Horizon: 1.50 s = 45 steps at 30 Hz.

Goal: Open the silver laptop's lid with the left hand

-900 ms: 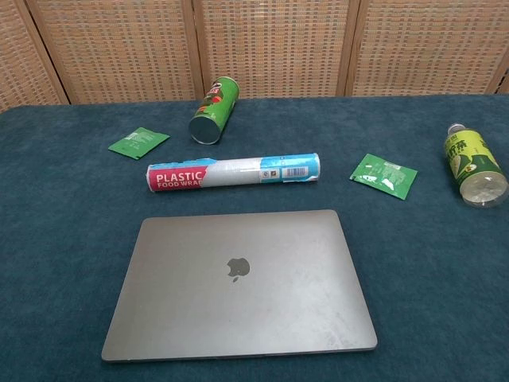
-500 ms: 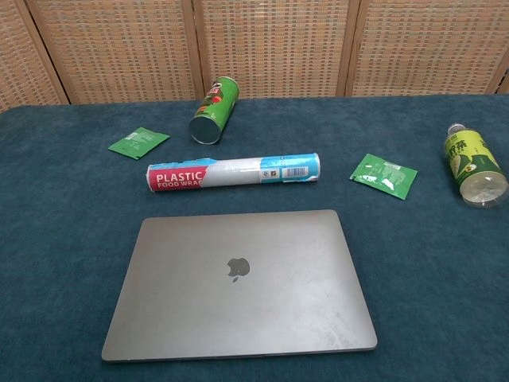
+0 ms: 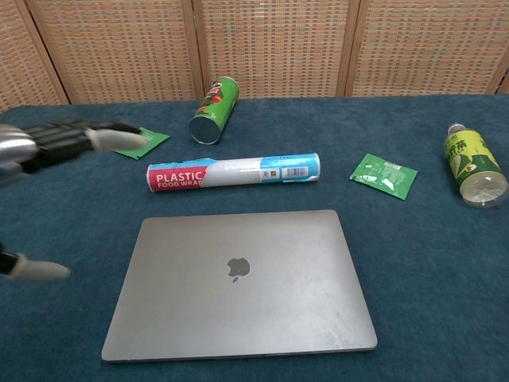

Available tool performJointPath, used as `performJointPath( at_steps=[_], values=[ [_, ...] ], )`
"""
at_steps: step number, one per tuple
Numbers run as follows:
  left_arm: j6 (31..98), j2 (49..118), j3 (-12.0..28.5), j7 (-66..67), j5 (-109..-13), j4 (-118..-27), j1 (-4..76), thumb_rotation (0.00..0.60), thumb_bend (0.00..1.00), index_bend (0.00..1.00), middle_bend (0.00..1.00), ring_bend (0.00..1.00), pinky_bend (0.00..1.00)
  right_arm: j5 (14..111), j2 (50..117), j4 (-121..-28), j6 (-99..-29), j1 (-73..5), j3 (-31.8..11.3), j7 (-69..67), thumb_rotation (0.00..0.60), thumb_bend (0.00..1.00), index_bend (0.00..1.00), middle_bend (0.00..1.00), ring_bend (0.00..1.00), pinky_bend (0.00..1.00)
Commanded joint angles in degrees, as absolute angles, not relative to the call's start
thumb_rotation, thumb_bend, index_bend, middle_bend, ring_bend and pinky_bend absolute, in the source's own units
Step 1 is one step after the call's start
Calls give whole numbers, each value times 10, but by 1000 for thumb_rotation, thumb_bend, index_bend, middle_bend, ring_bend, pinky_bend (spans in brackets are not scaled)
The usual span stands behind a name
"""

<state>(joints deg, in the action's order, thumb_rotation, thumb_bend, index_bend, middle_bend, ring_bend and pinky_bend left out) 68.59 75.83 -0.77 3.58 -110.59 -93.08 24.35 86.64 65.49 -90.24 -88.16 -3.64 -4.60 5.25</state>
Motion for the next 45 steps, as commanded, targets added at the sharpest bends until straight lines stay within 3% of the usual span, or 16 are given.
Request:
performJointPath(
  at_steps=[1, 6, 15, 34, 45],
  values=[
    [614, 822, 1, 42, -1108, -931, 306, 600, 0, 0, 0, 0, 0, 861, 652, -902, -876, -37, -47, 49, 600, 0, 0, 0, 0, 0],
    [572, 877, -3, 57, -1091, -910, 334, 600, 0, 0, 0, 0, 0, 855, 648, -903, -869, -38, -48, 38, 600, 0, 0, 0, 0, 0],
    [542, 912, -11, 120, -1065, -892, 350, 600, 0, 0, 0, 0, 0, 853, 643, -905, -862, -39, -47, 26, 600, 0, 0, 0, 0, 0],
    [501, 1005, -2, 173, -990, -833, 372, 600, 0, 0, 0, 0, 0, 853, 639, -911, -853, -41, -43, 27, 600, 0, 0, 0, 0, 0],
    [490, 1022, 4, 206, -958, -835, 384, 600, 0, 0, 0, 0, 0, 853, 637, -911, -852, -41, -43, 24, 600, 0, 0, 0, 0, 0]
  ],
)
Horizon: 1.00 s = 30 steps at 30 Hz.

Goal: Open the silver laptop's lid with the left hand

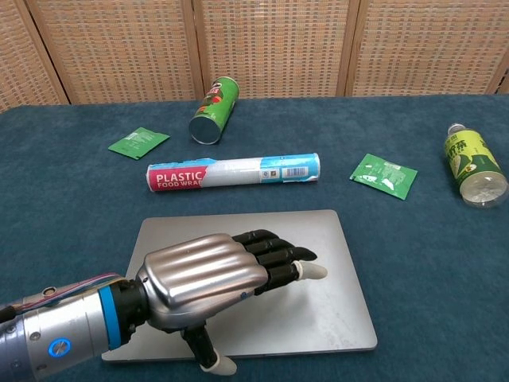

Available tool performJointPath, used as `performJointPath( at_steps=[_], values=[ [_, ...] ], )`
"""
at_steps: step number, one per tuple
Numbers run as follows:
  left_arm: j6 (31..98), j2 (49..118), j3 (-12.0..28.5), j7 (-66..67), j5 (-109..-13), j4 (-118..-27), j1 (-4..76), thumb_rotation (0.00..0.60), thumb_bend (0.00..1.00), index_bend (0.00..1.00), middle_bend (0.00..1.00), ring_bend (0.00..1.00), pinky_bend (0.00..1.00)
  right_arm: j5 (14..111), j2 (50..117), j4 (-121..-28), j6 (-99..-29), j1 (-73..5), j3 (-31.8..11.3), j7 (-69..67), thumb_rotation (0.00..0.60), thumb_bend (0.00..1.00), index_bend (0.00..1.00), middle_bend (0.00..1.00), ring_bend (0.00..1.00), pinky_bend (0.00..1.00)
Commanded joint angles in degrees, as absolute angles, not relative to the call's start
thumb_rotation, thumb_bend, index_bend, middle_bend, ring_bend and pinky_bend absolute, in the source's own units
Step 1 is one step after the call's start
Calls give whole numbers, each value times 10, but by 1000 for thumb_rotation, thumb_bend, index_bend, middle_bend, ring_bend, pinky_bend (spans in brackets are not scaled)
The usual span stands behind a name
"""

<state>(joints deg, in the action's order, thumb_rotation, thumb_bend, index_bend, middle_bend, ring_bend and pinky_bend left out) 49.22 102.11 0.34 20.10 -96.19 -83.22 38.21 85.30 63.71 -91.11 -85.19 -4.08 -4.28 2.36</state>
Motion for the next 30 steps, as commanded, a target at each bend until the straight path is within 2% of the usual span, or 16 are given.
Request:
performJointPath(
  at_steps=[1, 13, 24, 27, 30],
  values=[
    [489, 1022, 4, 211, -955, -836, 386, 600, 0, 0, 0, 0, 0, 852, 637, -911, -851, -41, -43, 23, 600, 0, 0, 0, 0, 0],
    [488, 1027, -1, 237, -929, -841, 395, 600, 3, 0, 0, 0, 0, 853, 633, -913, -852, -40, -43, 16, 600, 0, 0, 0, 0, 0],
    [490, 1024, -5, 257, -914, -844, 401, 600, 94, 0, 0, 0, 0, 851, 631, -914, -848, -41, -43, 13, 600, 0, 0, 0, 0, 0],
    [494, 1021, -6, 256, -911, -848, 402, 600, 156, 0, 0, 0, 0, 851, 630, -915, -847, -41, -42, 12, 600, 0, 0, 0, 0, 0],
    [496, 1019, -7, 261, -907, -848, 403, 600, 163, 0, 0, 0, 0, 853, 629, -917, -847, -41, -41, 11, 600, 0, 0, 0, 0, 0]
  ],
)
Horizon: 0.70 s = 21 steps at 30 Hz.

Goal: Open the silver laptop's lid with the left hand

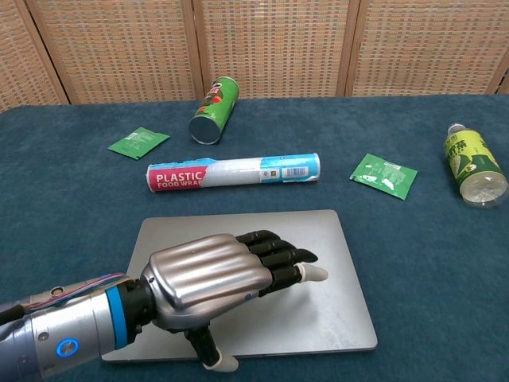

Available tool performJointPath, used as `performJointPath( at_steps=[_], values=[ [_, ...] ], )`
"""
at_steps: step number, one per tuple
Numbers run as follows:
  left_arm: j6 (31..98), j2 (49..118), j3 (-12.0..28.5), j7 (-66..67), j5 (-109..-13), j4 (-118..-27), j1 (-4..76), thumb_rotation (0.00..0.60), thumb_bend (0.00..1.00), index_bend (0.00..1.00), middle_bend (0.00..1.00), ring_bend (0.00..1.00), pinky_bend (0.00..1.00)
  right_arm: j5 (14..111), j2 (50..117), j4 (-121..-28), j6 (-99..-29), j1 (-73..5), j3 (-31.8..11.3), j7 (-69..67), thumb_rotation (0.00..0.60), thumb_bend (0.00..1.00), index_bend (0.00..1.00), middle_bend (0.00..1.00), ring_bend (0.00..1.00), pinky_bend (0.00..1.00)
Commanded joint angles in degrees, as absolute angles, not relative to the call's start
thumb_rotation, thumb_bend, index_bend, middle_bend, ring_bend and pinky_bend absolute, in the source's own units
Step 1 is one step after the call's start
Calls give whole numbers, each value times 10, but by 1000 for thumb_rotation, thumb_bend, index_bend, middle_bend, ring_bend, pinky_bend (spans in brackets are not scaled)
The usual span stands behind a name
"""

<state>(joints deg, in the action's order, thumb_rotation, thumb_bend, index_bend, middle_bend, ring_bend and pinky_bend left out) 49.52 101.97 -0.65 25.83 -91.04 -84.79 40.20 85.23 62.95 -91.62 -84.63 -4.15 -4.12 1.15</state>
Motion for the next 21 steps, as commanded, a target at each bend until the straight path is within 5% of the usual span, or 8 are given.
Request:
performJointPath(
  at_steps=[1, 15, 21],
  values=[
    [496, 1020, -7, 262, -906, -847, 403, 600, 163, 0, 0, 0, 0, 853, 628, -917, -847, -41, -41, 11, 600, 0, 0, 0, 0, 0],
    [503, 1027, -13, 256, -901, -839, 407, 600, 167, 0, 0, 0, 0, 850, 626, -918, -842, -42, -40, 9, 600, 0, 0, 0, 0, 0],
    [504, 1033, -15, 261, -895, -832, 407, 600, 257, 0, 0, 0, 0, 849, 625, -919, -842, -42, -41, 8, 600, 0, 0, 0, 0, 0]
  ],
)
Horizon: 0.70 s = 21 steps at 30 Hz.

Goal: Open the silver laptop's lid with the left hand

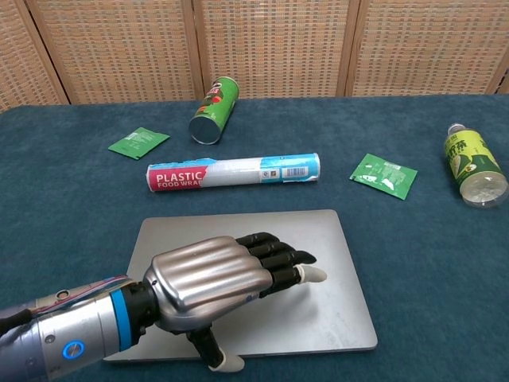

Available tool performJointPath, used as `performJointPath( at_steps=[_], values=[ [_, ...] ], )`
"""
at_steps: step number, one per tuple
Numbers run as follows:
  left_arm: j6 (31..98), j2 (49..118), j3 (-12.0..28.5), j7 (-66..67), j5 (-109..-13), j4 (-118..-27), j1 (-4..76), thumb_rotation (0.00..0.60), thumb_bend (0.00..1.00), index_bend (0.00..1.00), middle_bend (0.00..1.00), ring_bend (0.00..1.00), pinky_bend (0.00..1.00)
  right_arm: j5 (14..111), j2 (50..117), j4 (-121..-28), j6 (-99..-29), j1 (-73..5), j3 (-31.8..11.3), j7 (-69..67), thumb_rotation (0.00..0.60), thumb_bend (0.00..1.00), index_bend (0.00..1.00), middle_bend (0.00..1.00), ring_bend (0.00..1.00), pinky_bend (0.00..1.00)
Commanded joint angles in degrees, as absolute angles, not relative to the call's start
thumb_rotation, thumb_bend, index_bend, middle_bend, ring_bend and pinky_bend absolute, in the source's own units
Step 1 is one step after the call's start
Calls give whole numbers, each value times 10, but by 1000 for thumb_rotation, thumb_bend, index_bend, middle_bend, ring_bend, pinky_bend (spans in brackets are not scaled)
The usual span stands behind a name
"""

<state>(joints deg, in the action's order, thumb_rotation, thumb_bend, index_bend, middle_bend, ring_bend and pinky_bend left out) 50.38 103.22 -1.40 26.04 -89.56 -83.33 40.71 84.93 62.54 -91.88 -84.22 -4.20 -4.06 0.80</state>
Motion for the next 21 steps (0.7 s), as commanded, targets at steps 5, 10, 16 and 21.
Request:
performJointPath(
  at_steps=[5, 10, 16, 21],
  values=[
    [505, 1034, -16, 262, -893, -831, 408, 600, 409, 0, 0, 0, 0, 850, 625, -918, -842, -42, -40, 7, 600, 0, 0, 0, 0, 0],
    [511, 1033, -16, 265, -896, -832, 409, 600, 443, 0, 0, 0, 0, 850, 625, -919, -842, -42, -40, 6, 600, 0, 0, 0, 0, 0],
    [518, 1030, -15, 277, -898, -827, 410, 600, 442, 0, 0, 0, 0, 850, 623, -919, -842, -42, -40, 3, 600, 0, 0, 0, 0, 0],
    [536, 1027, -3, 310, -903, -823, 410, 600, 442, 0, 0, 0, 0, 850, 622, -920, -842, -42, -40, 1, 600, 0, 0, 0, 0, 0]
  ],
)
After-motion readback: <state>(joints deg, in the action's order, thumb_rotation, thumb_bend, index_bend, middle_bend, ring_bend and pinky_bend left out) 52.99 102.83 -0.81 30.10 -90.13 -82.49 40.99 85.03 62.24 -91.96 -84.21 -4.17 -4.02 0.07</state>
